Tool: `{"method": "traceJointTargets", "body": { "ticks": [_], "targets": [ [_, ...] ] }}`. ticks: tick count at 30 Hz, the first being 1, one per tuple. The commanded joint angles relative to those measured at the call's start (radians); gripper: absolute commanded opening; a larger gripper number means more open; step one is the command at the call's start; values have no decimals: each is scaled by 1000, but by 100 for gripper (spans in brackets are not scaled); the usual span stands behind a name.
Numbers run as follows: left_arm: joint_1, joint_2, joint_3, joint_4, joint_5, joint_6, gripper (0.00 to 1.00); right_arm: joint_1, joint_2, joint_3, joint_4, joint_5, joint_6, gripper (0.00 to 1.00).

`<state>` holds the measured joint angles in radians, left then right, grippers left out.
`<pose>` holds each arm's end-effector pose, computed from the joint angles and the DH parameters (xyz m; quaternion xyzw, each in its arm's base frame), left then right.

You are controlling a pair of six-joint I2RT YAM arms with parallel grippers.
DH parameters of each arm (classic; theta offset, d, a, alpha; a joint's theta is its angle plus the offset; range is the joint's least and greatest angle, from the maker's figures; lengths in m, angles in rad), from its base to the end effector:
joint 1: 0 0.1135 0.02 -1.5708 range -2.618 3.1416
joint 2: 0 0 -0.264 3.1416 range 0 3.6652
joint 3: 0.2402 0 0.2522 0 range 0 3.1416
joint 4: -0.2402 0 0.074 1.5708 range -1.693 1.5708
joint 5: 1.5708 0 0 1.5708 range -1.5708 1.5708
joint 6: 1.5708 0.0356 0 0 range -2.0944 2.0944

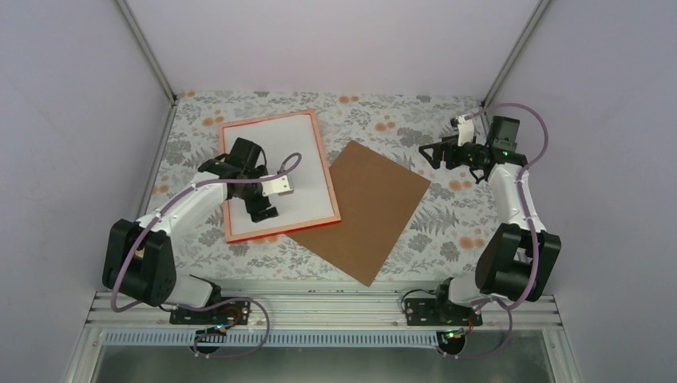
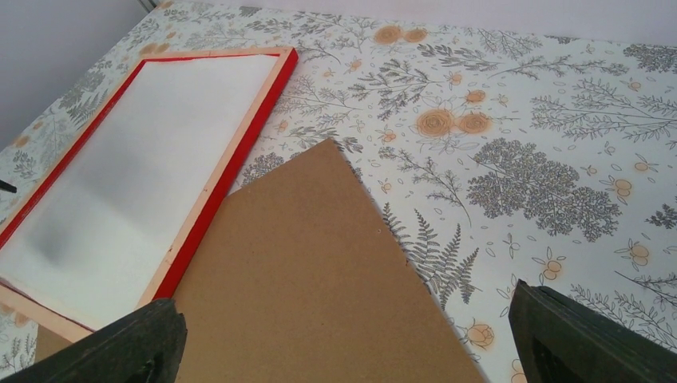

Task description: Put the photo into the frame

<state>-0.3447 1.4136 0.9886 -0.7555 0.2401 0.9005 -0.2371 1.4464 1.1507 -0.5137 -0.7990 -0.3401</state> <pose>0.2493 -0.0985 0.2275 0.5868 0.7777 -0.0602 0.2174 0.3046 -0.0474 0.2899 -0.1884 0.8467 0.2487 0.4309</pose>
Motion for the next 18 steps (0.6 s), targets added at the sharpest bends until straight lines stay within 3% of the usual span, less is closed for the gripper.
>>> {"method": "traceJointTargets", "body": {
  "ticks": [1,6,10,14,18],
  "targets": [
    [-1,-61,8,-18,56,-7,100,1,-14,-6,0,-12,-24,100],
    [-2,-98,-29,105,6,-66,100,1,-6,-1,5,-8,-34,100],
    [-17,-73,29,178,55,-133,100,1,19,12,-27,7,-49,100],
    [-95,22,88,232,71,-144,100,1,50,23,-73,30,-57,100],
    [-230,134,120,328,-4,-139,100,1,75,20,-116,63,-82,100]
  ]
}}
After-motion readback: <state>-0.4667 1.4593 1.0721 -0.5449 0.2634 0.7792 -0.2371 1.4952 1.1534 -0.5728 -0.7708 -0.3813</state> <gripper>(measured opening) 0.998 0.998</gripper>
